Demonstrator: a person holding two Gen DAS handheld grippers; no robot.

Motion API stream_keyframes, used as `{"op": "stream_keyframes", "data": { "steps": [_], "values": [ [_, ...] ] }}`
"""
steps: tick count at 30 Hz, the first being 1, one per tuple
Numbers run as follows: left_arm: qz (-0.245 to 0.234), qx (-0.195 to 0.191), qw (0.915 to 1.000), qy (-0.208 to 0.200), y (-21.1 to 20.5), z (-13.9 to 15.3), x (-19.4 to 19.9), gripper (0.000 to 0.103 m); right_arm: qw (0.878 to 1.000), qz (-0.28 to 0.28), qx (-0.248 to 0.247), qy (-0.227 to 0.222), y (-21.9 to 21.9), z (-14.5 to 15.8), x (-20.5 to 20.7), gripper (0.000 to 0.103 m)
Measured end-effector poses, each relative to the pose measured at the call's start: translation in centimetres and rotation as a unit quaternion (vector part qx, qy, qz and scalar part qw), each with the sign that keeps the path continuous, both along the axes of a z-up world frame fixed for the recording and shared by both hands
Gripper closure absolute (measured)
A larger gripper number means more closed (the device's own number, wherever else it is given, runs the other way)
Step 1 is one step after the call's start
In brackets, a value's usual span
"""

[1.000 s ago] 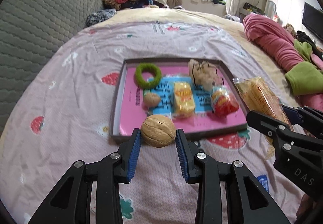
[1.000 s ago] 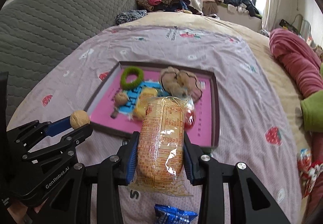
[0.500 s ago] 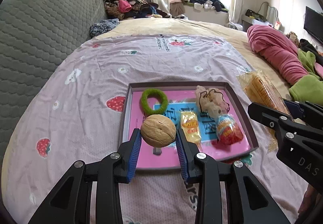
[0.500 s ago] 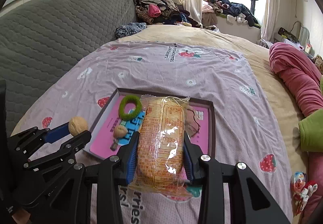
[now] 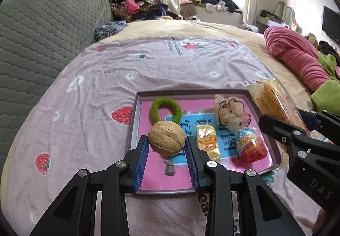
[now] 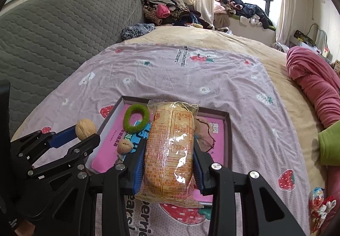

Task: Organize objects
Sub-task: 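Lower the walnut into the tray with the left tool while the right tool lowers the bread pack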

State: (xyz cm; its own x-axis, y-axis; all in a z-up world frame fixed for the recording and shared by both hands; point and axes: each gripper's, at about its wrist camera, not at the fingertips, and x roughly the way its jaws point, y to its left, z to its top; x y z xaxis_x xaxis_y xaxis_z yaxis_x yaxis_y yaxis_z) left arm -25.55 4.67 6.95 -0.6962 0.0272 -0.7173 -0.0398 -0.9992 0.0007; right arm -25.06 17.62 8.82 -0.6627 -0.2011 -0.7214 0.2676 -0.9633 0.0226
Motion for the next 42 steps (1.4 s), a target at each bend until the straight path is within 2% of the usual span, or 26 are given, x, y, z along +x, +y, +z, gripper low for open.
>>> {"op": "stream_keyframes", "data": {
  "steps": [13,19,26,42],
  "values": [
    [-0.002,-0.005,0.9996,-0.027,-0.4,-5.6,-1.5,0.067,0.999,0.001,0.003,-0.051,-1.2,-7.1,-1.5,0.064],
    [-0.003,-0.007,0.9995,-0.032,-0.3,-7.3,-1.9,0.067,0.998,0.001,0.009,-0.065,-1.7,-9.2,-1.8,0.064],
    [-0.005,-0.009,0.9993,-0.036,0.0,-8.6,-2.1,0.067,0.997,-0.004,0.006,-0.075,-1.4,-10.8,-1.9,0.064],
    [-0.002,-0.013,0.9990,-0.041,0.0,-9.7,-2.4,0.067,0.997,-0.007,0.005,-0.072,-1.0,-11.4,-2.1,0.063]
  ]
}}
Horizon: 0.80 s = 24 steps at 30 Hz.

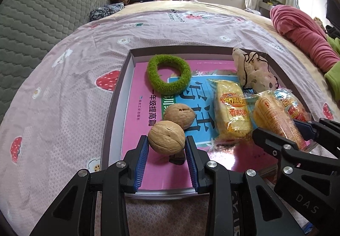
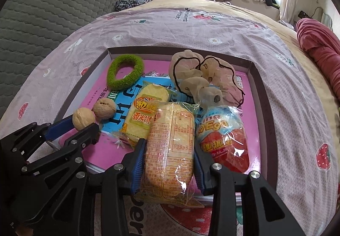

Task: Organize objects
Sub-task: 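Lower the walnut into the tray with the left tool while the right tool lowers the bread pack, then open the left tool on the walnut while the right tool opens on the bread pack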

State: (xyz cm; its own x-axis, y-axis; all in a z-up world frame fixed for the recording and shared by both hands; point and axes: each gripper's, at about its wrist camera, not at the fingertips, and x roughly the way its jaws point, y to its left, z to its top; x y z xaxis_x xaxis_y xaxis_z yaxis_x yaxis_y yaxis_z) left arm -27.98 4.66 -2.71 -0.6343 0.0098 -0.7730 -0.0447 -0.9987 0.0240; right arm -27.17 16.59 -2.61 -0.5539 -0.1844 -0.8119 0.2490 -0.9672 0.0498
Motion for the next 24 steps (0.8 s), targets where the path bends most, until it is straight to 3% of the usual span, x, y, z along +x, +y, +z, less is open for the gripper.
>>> {"op": "stream_keyframes", "data": {
  "steps": [10,14,18,21,24],
  "values": [
    [0.004,-0.004,1.0000,-0.001,-0.12,-0.36,-0.14,0.066,1.000,-0.001,0.003,-0.003,0.07,-0.28,-0.03,0.060],
    [0.005,-0.005,1.0000,-0.001,-0.13,-0.51,-0.23,0.055,1.000,-0.002,0.003,-0.005,0.18,-0.47,-0.05,0.058],
    [0.006,-0.006,1.0000,0.000,-0.19,-0.53,-0.18,0.053,1.000,-0.002,0.005,-0.006,0.26,-0.58,-0.08,0.056],
    [0.010,-0.004,0.9999,0.003,-0.46,-0.39,-0.15,0.036,1.000,-0.003,0.004,-0.004,0.39,-0.43,0.02,0.050],
    [0.016,-0.003,0.9999,0.004,-0.77,-0.26,-0.12,0.034,1.000,-0.001,0.007,-0.001,0.42,-0.30,0.19,0.045]
  ]
}}
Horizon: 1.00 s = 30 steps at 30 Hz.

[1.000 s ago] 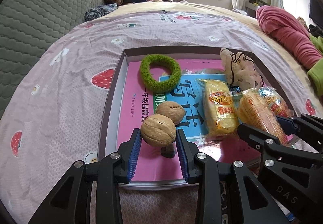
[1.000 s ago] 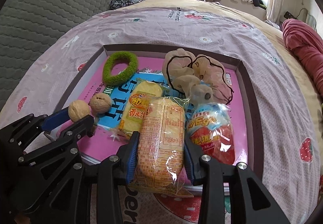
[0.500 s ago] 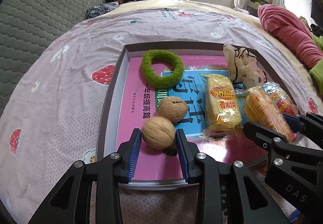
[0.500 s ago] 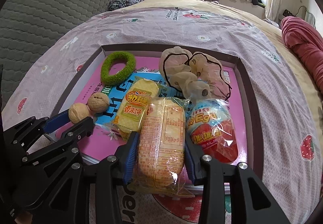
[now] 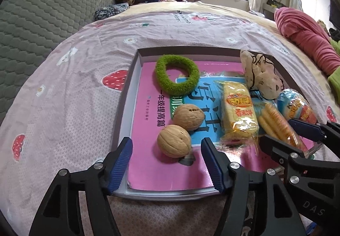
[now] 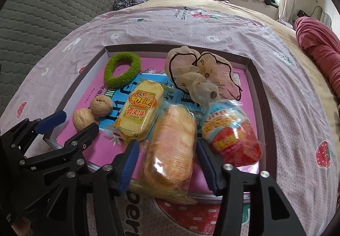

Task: Organize objects
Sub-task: 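Open the left tool on the walnut while the right tool opens on the bread pack, then withdraw both tools from the tray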

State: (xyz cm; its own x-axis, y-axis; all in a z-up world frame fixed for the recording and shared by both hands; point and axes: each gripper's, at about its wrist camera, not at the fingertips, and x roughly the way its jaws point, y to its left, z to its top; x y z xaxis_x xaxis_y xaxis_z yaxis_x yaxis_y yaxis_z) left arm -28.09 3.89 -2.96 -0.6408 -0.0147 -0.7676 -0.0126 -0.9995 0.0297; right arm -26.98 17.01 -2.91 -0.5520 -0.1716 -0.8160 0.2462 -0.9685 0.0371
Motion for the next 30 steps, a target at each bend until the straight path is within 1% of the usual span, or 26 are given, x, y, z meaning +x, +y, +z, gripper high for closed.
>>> {"op": "stream_keyframes", "data": {
  "steps": [7,8,10,12,18,23,28,30],
  "values": [
    [0.001,0.002,1.0000,-0.004,-0.4,0.1,0.2,0.029,1.000,-0.002,0.000,0.000,0.1,0.1,0.2,0.044],
    [0.001,0.003,1.0000,-0.003,-0.4,0.1,0.2,0.029,1.000,-0.002,0.001,0.001,0.1,0.2,0.2,0.044],
    [0.002,0.002,1.0000,-0.003,-0.4,0.2,0.3,0.028,1.000,-0.001,0.002,0.002,0.1,0.3,0.4,0.037],
    [0.002,0.001,1.0000,-0.003,-0.4,0.3,0.4,0.028,1.000,0.001,0.003,0.005,0.0,0.5,0.4,0.036],
    [0.003,0.001,1.0000,-0.001,-0.4,0.5,0.6,0.025,1.000,0.001,0.007,0.007,0.0,0.7,0.4,0.035],
    [0.003,0.000,1.0000,-0.001,-0.4,0.6,0.8,0.025,1.000,0.001,0.007,0.013,0.1,1.0,0.4,0.035],
    [0.007,0.002,1.0000,0.004,-0.4,1.2,1.1,0.024,1.000,-0.001,0.006,0.020,0.4,1.5,0.7,0.029],
    [0.007,0.004,1.0000,0.005,-0.4,1.5,1.2,0.024,1.000,-0.002,0.004,0.022,0.5,1.7,0.8,0.028]
  ]
}}
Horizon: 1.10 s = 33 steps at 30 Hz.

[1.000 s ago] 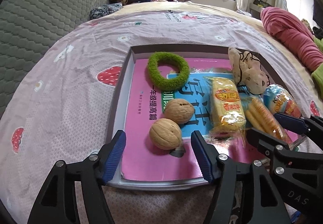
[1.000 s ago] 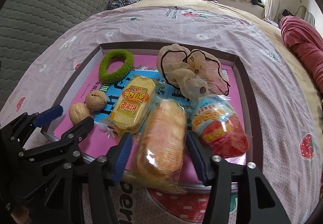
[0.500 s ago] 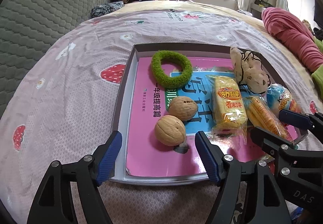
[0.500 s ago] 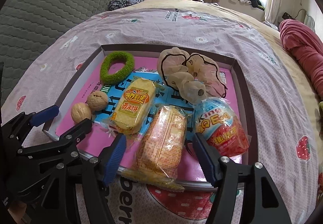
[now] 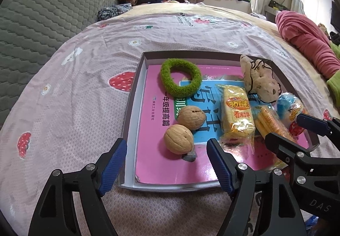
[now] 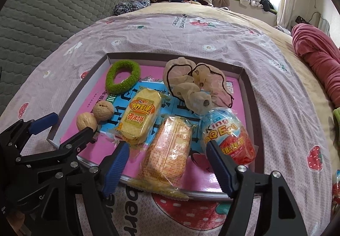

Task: Organize objects
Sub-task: 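Withdraw both tools from the tray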

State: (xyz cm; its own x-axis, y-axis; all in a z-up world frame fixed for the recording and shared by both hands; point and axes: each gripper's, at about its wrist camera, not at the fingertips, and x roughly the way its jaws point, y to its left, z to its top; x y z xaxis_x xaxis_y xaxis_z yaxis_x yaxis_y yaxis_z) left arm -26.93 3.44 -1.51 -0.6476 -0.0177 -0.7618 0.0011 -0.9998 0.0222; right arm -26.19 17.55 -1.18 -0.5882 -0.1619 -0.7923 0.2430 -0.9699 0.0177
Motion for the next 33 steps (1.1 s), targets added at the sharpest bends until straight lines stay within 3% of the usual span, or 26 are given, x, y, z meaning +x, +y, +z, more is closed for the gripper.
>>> {"op": "stream_keyframes", "data": {
  "steps": [15,17,33],
  "values": [
    [0.001,-0.006,0.9999,0.014,0.0,2.4,0.8,0.024,1.000,-0.007,-0.011,0.019,0.6,2.5,0.6,0.018],
    [0.006,-0.009,0.9998,0.017,0.0,2.8,0.9,0.017,1.000,-0.007,-0.010,0.021,0.6,2.8,0.7,0.016],
    [0.015,0.001,0.9990,0.042,-0.6,6.2,2.6,0.016,0.998,-0.010,-0.021,0.054,1.4,6.5,2.3,0.006]
  ]
}}
